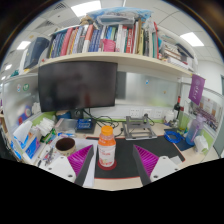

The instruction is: Pour water

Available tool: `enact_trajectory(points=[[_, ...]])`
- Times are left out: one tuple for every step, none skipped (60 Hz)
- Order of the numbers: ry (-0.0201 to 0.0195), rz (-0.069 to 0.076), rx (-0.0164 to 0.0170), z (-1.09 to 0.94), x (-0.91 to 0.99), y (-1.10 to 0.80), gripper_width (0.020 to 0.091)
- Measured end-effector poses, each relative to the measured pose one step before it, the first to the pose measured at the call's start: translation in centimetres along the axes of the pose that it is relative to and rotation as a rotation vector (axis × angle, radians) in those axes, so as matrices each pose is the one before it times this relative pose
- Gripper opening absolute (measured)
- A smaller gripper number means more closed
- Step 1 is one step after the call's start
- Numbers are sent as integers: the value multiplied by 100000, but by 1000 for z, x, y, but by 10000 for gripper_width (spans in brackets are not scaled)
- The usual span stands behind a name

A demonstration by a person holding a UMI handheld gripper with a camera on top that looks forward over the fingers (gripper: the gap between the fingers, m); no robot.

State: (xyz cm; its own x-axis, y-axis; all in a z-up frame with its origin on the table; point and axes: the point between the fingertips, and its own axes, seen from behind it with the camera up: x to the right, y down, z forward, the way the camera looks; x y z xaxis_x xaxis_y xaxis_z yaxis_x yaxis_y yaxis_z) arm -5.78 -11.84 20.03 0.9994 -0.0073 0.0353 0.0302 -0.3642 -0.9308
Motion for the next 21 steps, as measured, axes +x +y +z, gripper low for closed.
enact_trajectory(points=[[445, 445, -19, -280, 126, -115, 802], [444, 378, 134, -254, 99, -157, 801], [371, 332, 309, -254, 80, -175, 801], [239, 307, 361, -235, 54, -172, 801], [292, 132, -24, -330, 66, -299, 803], [171, 60, 407, -172, 71, -87, 803], [367, -144, 186, -156, 61, -85, 801], [303, -184, 121, -154, 111, -47, 802], [274, -201, -14, -141, 110, 11, 802], [131, -318, -130, -136, 63, 4, 802], [47, -492, -23, -132, 45, -28, 802], [-13, -396, 86, -131, 48, -43, 802], [-36, -93, -23, -105, 41, -11, 800], [90, 159, -175, -94, 72, -18, 802], [74, 72, -111, -57, 103, 12, 800], [85, 120, 33, -64, 114, -41, 799], [168, 73, 74, -66, 134, -41, 799], [301, 6, 77, -46, 154, -48, 800], [374, 88, 64, -26, 185, -46, 798], [333, 259, 25, -8, 170, -44, 798], [294, 280, -51, 12, 178, -33, 798]])
